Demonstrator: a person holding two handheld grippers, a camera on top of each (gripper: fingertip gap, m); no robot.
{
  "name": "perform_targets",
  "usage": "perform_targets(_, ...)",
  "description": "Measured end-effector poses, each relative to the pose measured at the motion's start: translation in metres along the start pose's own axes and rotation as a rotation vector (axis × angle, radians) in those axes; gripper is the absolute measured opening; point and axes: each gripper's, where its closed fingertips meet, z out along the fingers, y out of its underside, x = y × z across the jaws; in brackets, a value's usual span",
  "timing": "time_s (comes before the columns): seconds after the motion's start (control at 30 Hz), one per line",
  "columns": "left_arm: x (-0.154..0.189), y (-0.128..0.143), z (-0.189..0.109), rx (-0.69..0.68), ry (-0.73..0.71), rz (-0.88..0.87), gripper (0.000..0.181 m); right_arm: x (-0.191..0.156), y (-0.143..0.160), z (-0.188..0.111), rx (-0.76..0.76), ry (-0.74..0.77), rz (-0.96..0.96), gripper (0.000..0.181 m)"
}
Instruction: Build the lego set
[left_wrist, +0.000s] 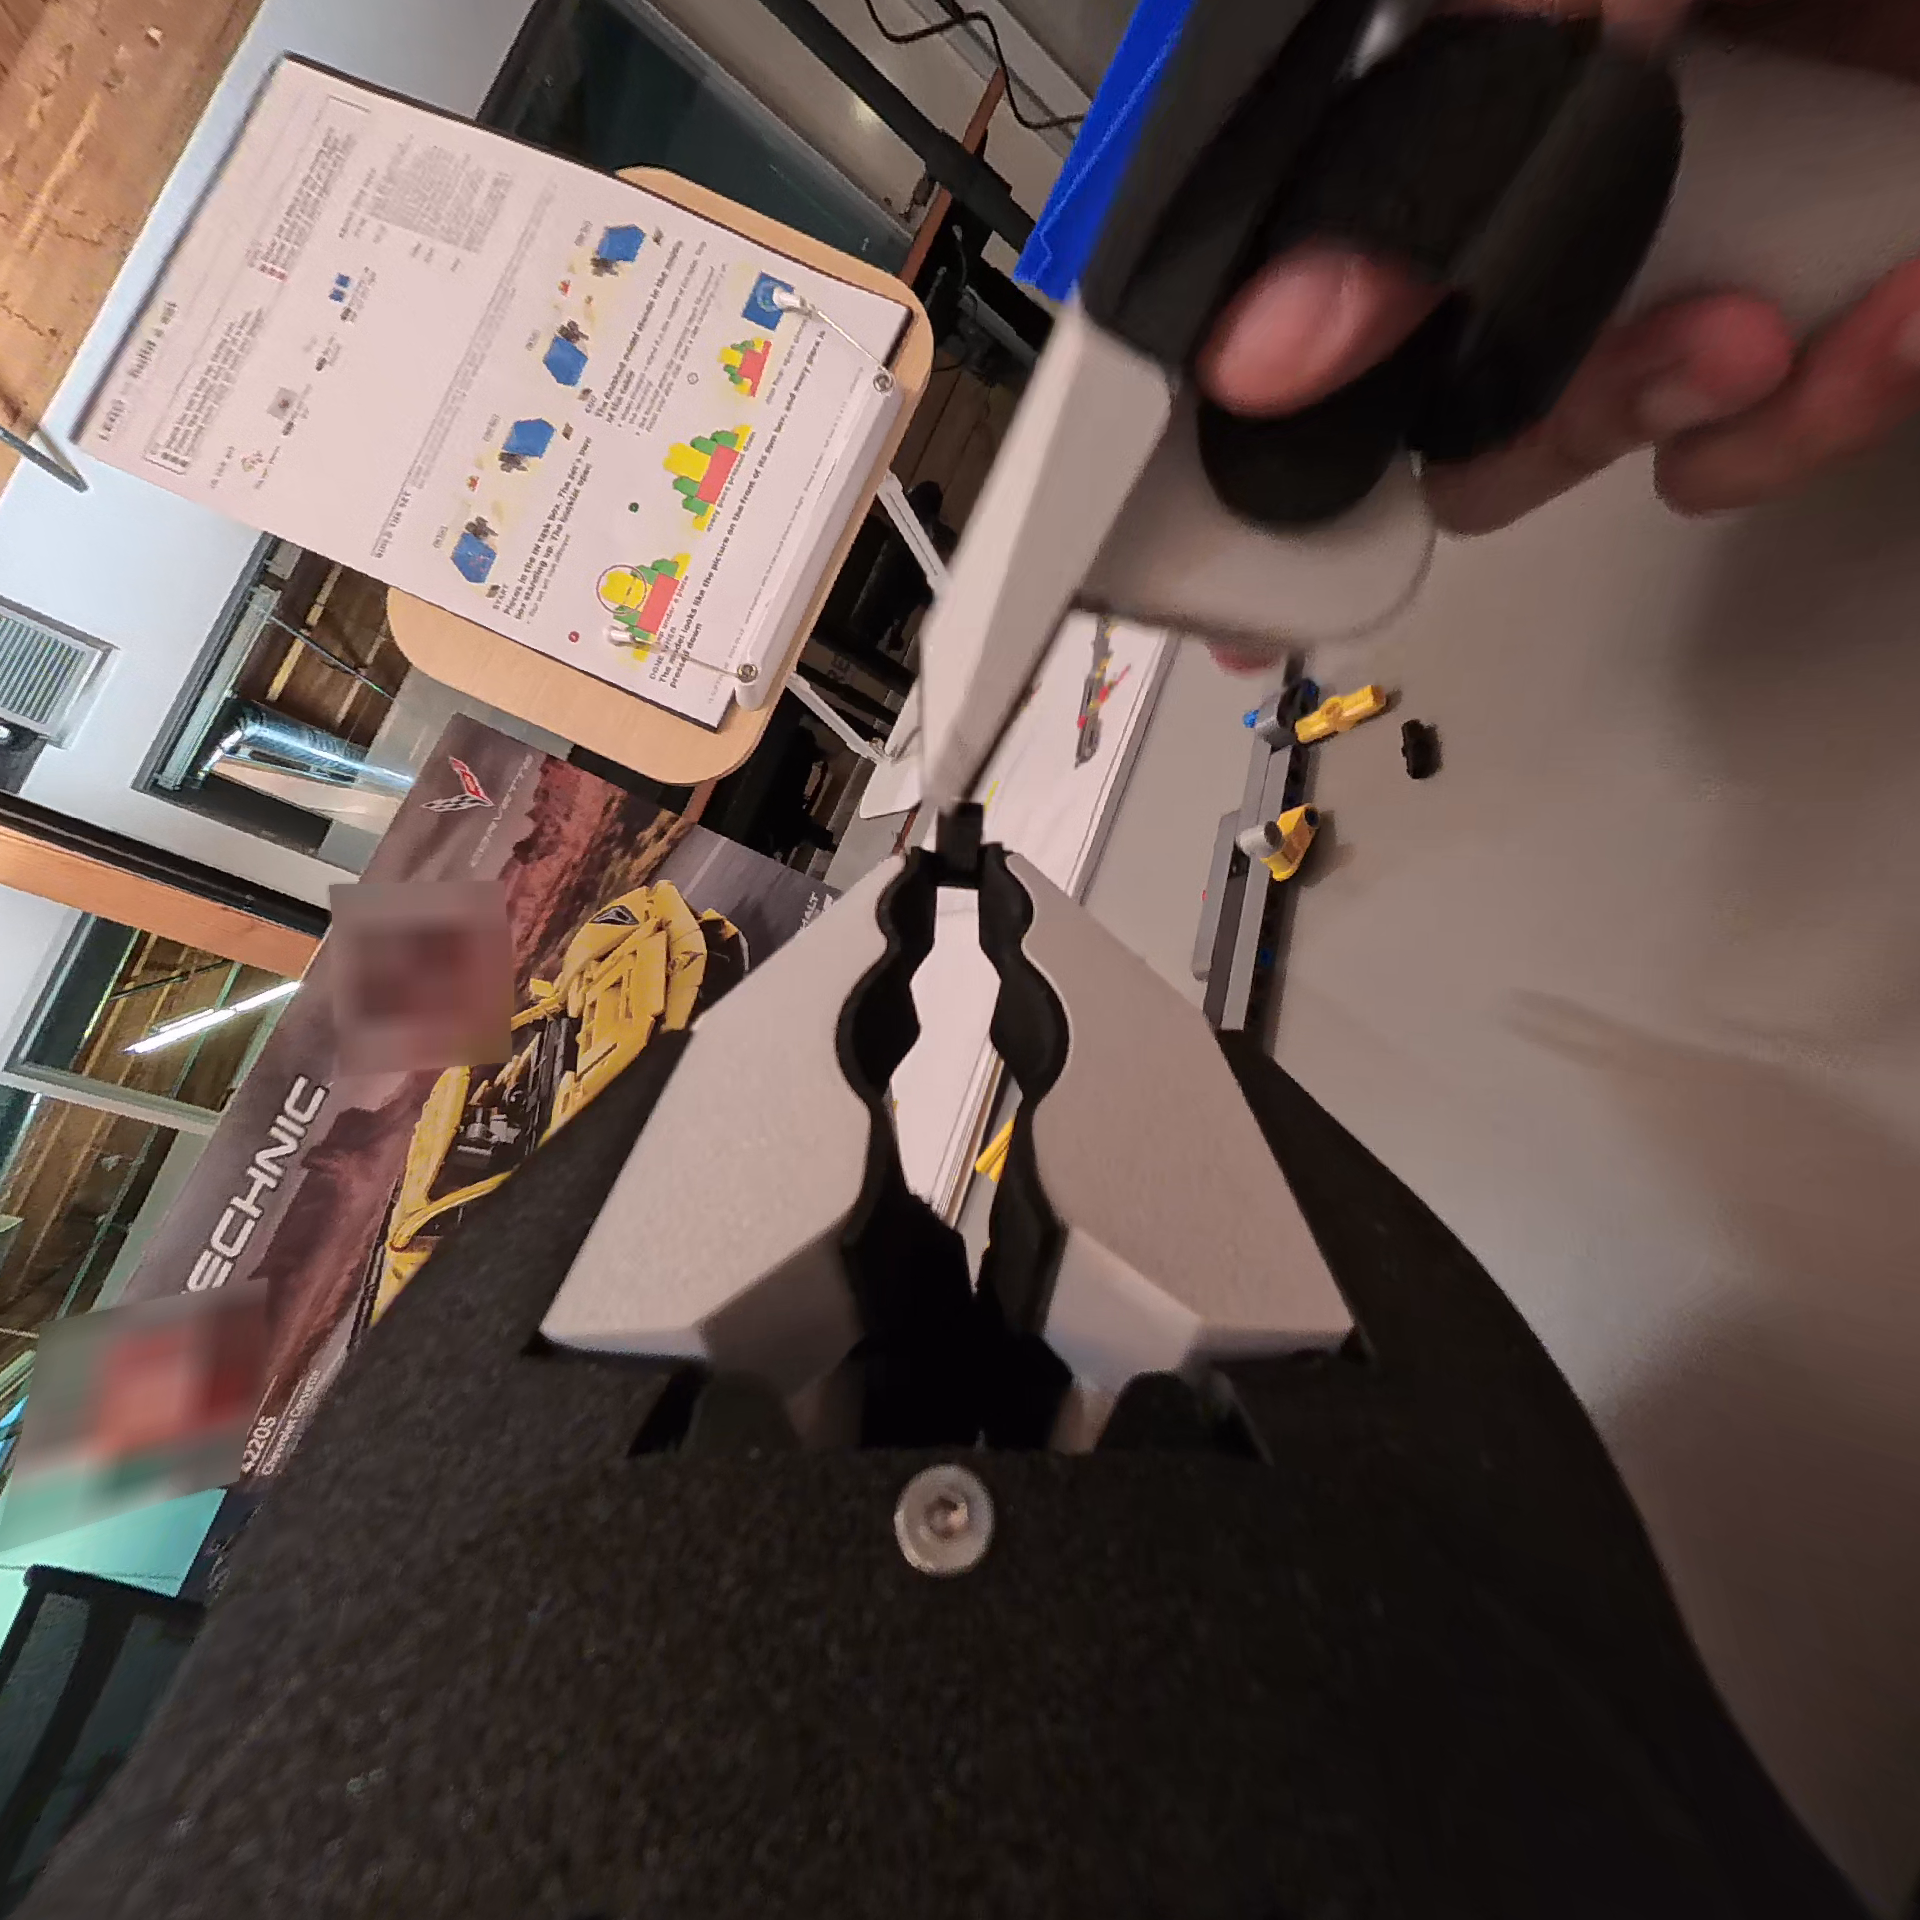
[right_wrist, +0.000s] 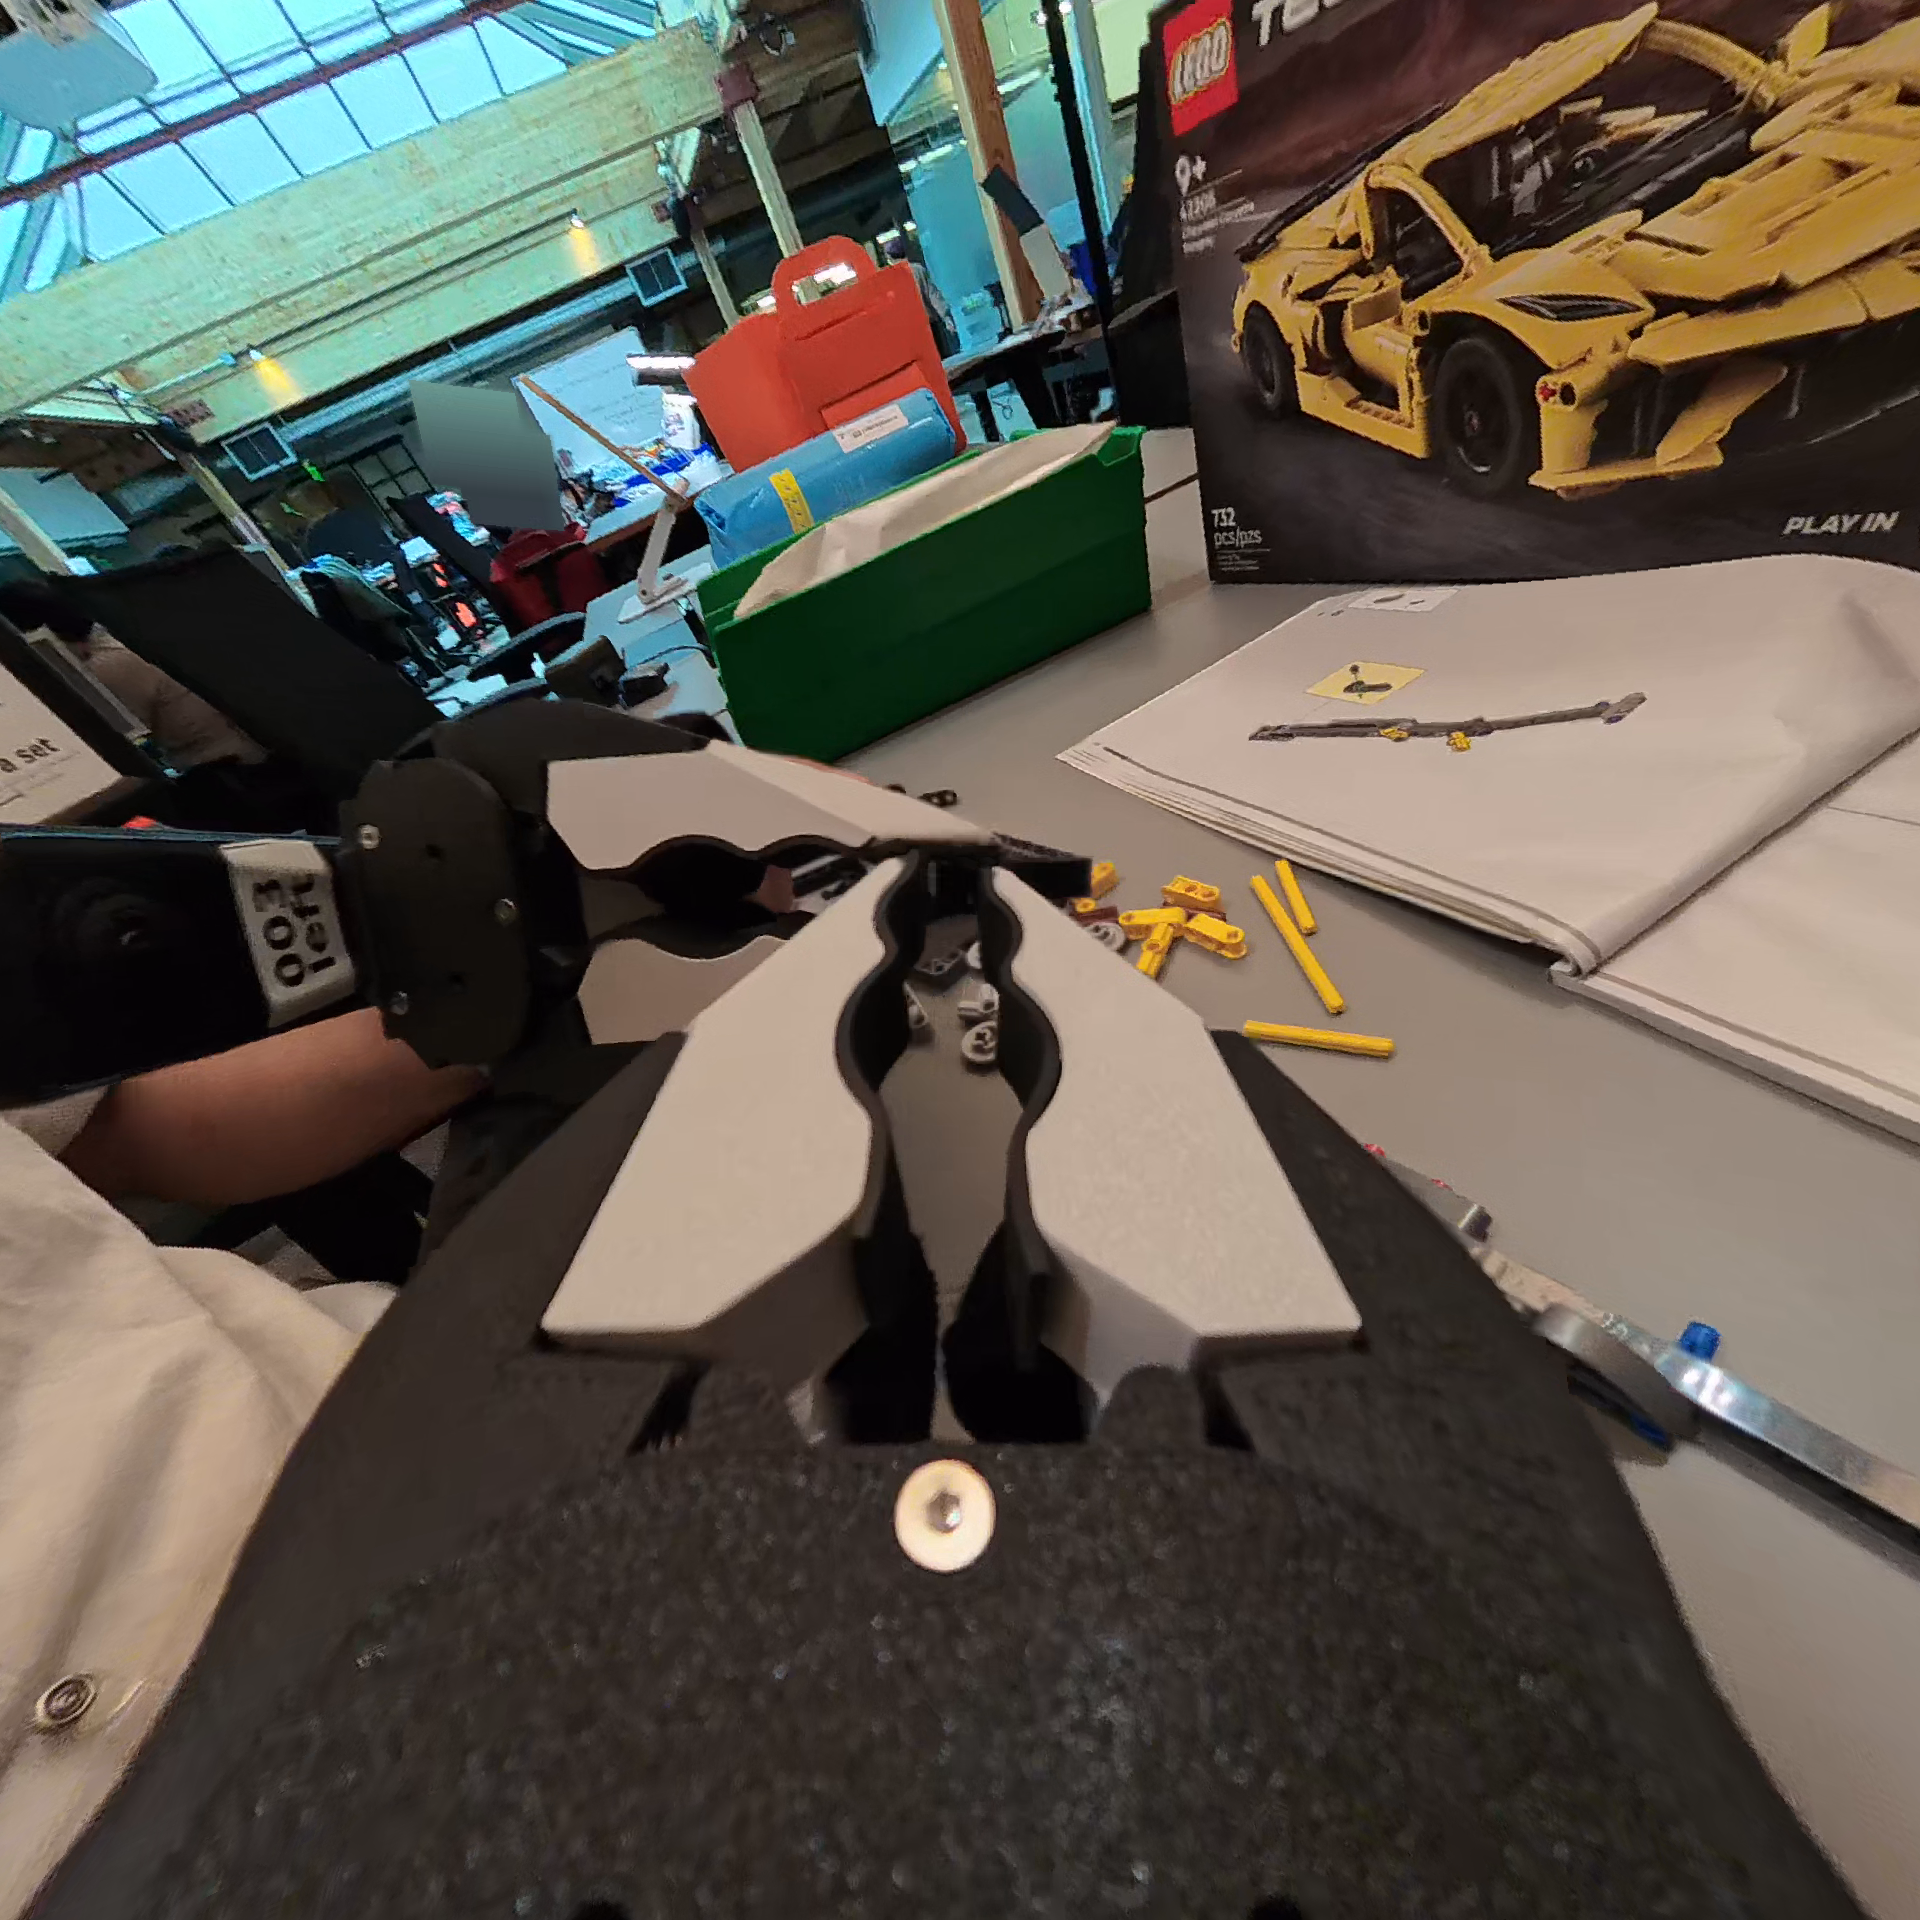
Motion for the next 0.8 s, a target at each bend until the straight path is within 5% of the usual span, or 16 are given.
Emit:
perform_targets(0.13,0.001,0.020,0.001,-0.058,0.037,-0.011,0.007,0.030,-0.016,-0.039,-0.009,0.091,-0.080,0.023)
perform_targets(0.27,0.003,0.023,0.002,-0.044,0.093,-0.104,0.007,0.069,0.061,-0.071,-0.494,0.205,-0.193,0.027)
perform_targets(0.33,0.009,0.021,0.003,-0.036,0.118,-0.104,0.007,0.072,0.082,-0.077,-0.589,0.215,-0.270,0.026)
perform_targets(0.8,0.024,0.024,0.007,-0.065,0.163,-0.058,0.007,0.075,0.092,-0.071,-0.693,0.005,-0.469,0.019)
